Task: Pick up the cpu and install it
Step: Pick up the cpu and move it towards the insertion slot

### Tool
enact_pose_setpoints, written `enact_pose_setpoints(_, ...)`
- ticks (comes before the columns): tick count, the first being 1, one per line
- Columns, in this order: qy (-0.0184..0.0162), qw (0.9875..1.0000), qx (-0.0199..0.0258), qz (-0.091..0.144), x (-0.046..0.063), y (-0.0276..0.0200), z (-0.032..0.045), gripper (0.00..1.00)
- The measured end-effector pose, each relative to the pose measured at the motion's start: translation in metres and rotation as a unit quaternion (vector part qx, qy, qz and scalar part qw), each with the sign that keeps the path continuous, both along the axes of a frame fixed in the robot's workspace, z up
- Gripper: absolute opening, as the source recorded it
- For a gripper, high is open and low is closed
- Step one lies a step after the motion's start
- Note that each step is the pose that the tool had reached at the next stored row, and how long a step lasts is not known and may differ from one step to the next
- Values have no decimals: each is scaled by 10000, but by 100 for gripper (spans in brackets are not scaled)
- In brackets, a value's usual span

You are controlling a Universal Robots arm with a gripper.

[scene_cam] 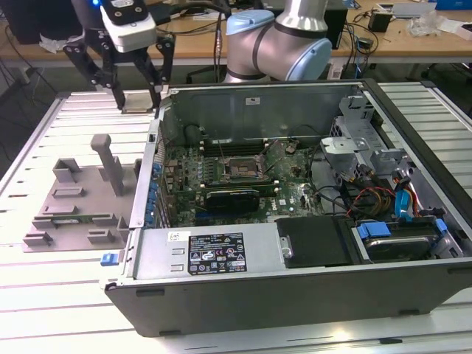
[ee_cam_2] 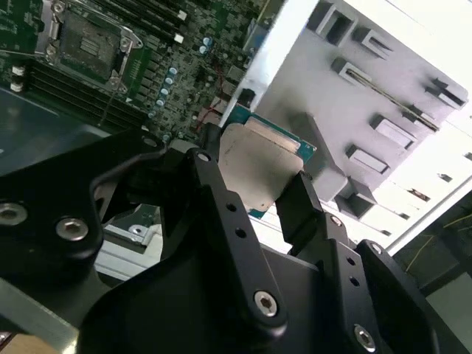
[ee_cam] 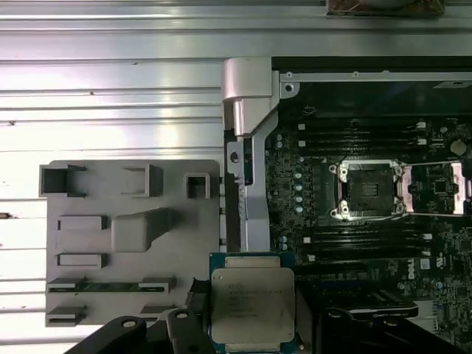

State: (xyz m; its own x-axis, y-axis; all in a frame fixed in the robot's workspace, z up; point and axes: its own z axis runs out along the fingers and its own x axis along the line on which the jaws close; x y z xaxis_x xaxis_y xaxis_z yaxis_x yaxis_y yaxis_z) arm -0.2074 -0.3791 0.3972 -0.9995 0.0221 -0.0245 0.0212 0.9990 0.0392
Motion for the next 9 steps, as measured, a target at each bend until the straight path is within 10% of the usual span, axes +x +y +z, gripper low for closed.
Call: enact_pose_setpoints(9, 0, 10000, 0, 0, 392, 0, 0, 55)
